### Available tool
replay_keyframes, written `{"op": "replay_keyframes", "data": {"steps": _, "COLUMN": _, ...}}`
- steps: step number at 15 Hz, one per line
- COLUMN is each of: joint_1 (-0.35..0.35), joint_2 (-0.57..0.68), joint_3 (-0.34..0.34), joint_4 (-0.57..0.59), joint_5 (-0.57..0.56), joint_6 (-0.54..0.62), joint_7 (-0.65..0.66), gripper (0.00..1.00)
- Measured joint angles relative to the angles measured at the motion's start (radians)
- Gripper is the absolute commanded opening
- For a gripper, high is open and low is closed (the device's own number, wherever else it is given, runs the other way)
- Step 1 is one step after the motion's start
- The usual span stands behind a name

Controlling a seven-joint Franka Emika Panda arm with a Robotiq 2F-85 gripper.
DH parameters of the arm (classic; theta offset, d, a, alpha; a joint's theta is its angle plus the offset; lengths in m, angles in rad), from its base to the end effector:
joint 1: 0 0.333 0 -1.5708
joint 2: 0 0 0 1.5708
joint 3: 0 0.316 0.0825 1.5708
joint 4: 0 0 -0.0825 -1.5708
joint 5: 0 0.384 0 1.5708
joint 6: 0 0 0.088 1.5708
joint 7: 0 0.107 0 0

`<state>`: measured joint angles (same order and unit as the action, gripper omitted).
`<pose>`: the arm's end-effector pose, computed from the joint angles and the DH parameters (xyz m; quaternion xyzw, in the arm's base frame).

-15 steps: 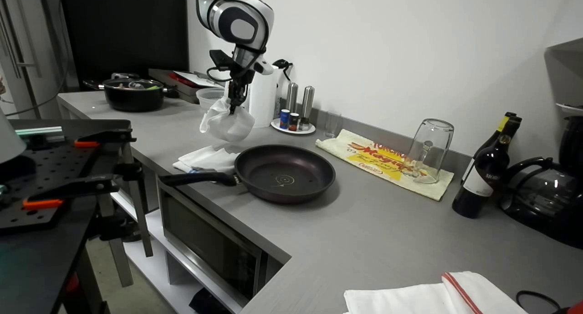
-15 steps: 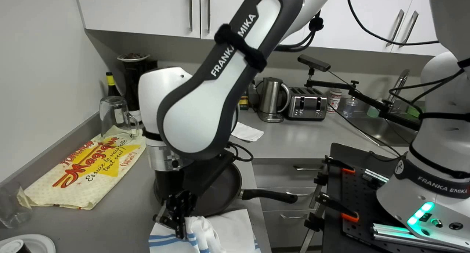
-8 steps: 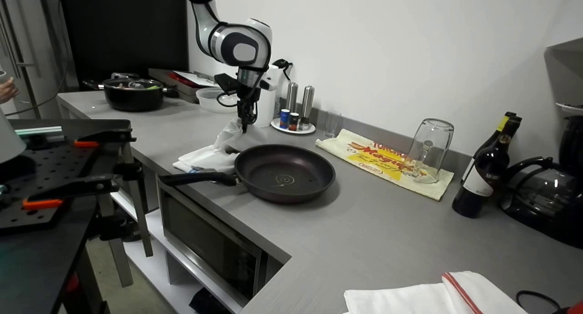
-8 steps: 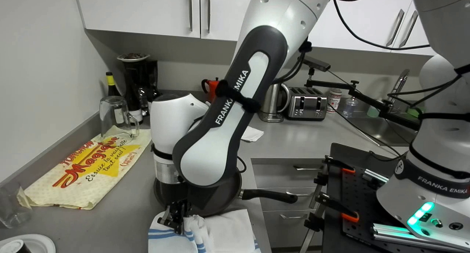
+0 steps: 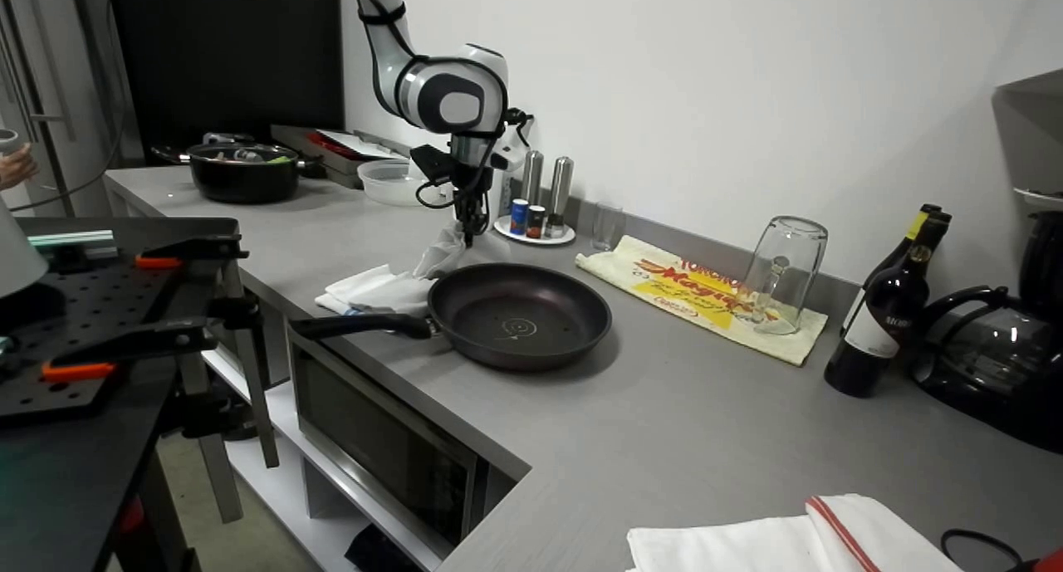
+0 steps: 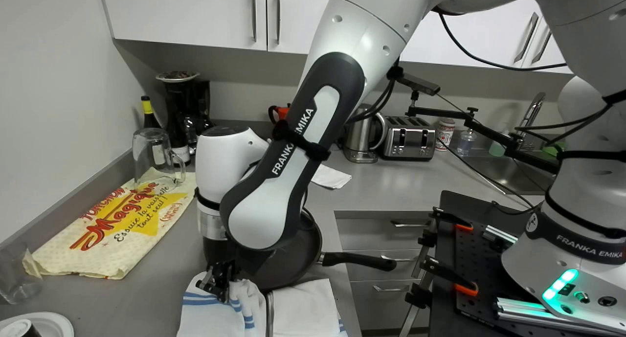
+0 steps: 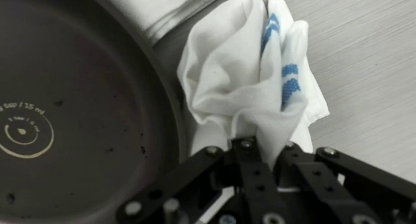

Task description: Wipe the pan with the dish cloth

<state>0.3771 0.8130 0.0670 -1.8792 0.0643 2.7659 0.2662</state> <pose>0.5643 0.2646 0.0808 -0.9975 -0.0480 -0.0219 0.0474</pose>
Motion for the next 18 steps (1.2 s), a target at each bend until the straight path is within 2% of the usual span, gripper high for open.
{"op": "replay_keyframes", "data": {"steps": 1, "joint_1": 0.000, "joint_2": 0.004, "joint_3": 0.000, "joint_4": 0.005, "joint_5": 0.000, "joint_6": 0.000, "joint_7": 0.003, "gripper": 0.09}}
{"op": "replay_keyframes", "data": {"steps": 2, "joint_1": 0.000, "joint_2": 0.007, "joint_3": 0.000, "joint_4": 0.008, "joint_5": 0.000, "joint_6": -0.001, "joint_7": 0.007, "gripper": 0.35}}
{"op": "replay_keyframes", "data": {"steps": 3, "joint_1": 0.000, "joint_2": 0.009, "joint_3": 0.000, "joint_4": 0.010, "joint_5": 0.001, "joint_6": -0.002, "joint_7": 0.010, "gripper": 0.37}}
{"op": "replay_keyframes", "data": {"steps": 6, "joint_1": -0.009, "joint_2": 0.009, "joint_3": 0.017, "joint_4": 0.013, "joint_5": 0.010, "joint_6": -0.045, "joint_7": 0.013, "gripper": 0.58}}
{"op": "replay_keyframes", "data": {"steps": 12, "joint_1": -0.118, "joint_2": -0.051, "joint_3": 0.181, "joint_4": 0.033, "joint_5": 0.113, "joint_6": -0.336, "joint_7": -0.049, "gripper": 0.99}}
{"op": "replay_keyframes", "data": {"steps": 14, "joint_1": -0.135, "joint_2": -0.090, "joint_3": 0.212, "joint_4": 0.033, "joint_5": 0.146, "joint_6": -0.401, "joint_7": -0.062, "gripper": 1.00}}
{"op": "replay_keyframes", "data": {"steps": 18, "joint_1": -0.134, "joint_2": -0.176, "joint_3": 0.216, "joint_4": 0.025, "joint_5": 0.153, "joint_6": -0.466, "joint_7": -0.062, "gripper": 1.00}}
